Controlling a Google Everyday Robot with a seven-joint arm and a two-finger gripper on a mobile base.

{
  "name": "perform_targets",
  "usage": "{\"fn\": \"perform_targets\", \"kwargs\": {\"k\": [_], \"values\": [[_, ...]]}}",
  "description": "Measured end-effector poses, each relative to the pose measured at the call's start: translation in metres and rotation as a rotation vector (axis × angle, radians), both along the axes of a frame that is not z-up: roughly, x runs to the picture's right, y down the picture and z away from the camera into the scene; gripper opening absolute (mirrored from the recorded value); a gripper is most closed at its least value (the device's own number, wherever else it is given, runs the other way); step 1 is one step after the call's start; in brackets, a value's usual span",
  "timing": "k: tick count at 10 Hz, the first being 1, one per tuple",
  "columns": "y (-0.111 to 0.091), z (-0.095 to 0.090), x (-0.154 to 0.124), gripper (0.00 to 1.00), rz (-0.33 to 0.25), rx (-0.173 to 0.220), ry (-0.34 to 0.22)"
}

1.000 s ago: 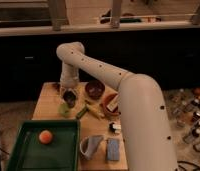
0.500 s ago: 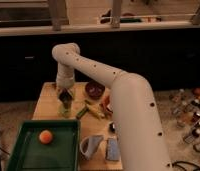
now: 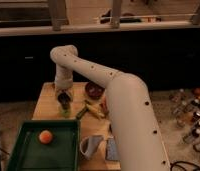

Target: Stack cups on top of each other

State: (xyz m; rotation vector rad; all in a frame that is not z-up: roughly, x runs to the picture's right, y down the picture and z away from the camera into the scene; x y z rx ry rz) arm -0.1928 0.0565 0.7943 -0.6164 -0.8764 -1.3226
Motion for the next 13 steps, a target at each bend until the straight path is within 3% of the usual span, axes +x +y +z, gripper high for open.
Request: {"fn": "perform_targets", "kwargs": {"k": [5, 10, 12, 13], "values": [[0.009, 0.008, -0.004, 0.04, -0.011, -0.028, -0.004], [0.019, 0.018, -0.005, 0.56, -0.006, -0.056, -0.028], [0.021, 0.021, -0.004, 0.7, 0.001, -0.044, -0.036], [0.022, 0.022, -0.003, 0.72, 0.004, -0.031, -0.039]]}}
